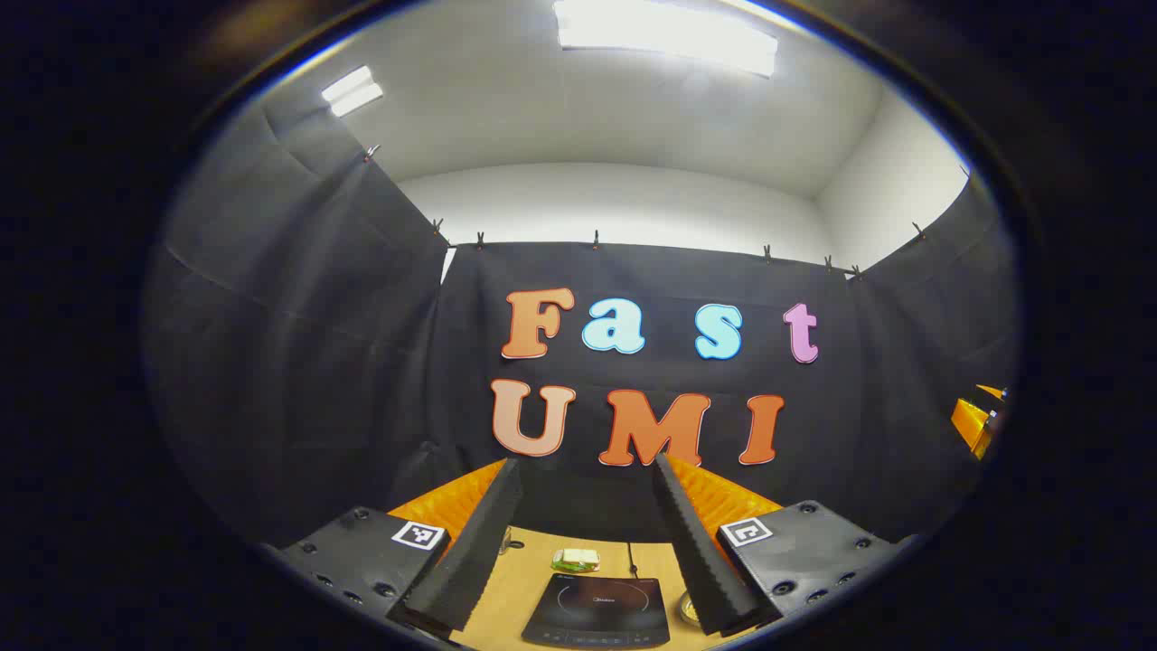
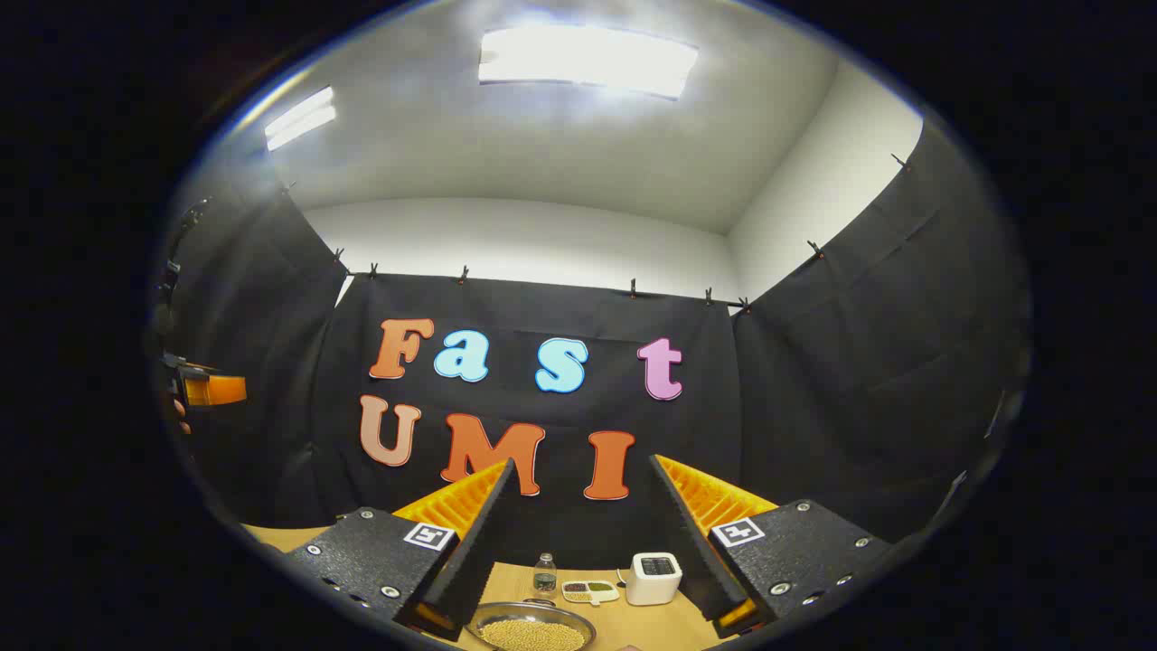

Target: First push the handle of the pot to place it horizontally, then grasp the pot with both hands and set it on the induction cooktop.

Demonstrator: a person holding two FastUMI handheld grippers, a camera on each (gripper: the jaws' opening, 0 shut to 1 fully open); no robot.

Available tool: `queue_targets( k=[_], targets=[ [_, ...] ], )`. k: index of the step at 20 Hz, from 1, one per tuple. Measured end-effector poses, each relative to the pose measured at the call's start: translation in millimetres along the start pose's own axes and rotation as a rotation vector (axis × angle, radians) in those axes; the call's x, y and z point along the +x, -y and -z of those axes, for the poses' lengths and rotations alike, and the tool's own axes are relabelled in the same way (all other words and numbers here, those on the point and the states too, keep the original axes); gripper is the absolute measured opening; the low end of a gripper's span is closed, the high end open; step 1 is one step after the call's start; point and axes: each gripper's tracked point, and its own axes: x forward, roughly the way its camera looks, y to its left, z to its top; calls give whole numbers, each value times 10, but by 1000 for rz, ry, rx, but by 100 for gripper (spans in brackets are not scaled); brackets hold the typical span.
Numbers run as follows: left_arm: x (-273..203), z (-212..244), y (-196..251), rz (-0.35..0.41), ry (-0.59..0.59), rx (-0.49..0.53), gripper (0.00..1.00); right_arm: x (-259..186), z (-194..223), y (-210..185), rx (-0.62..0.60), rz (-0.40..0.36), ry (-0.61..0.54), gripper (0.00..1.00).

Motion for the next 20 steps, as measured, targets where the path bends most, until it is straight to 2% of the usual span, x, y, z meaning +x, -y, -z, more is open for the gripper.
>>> queue_targets(
  k=[3,4,5,7,11,12,15,16,20],
  targets=[
    [-65,-203,-11,-5,30,13,98,-22,-52,-14,9,4,-23,85],
    [-95,-235,-23,-10,39,30,92,-33,-80,-51,13,-5,-28,88],
    [-112,-259,-50,-18,48,47,95,-58,-93,-85,11,-14,-30,91],
    [-145,-283,-31,-15,59,49,98,-50,-113,-115,-12,-19,-36,88],
    [-205,-287,-68,-29,65,54,98,-94,-189,-114,-69,11,-30,88],
    [-223,-277,-47,-26,65,53,95,-100,-207,-151,-69,8,-24,88],
    [-266,-305,-19,-15,69,49,98,-118,-275,-199,-69,5,-1,88],
    [-264,-323,-8,-8,75,48,92,-134,-282,-200,-66,3,2,87],
    [-271,-316,-11,-3,86,48,98,-148,-289,-195,-29,-1,3,87]
  ],
)
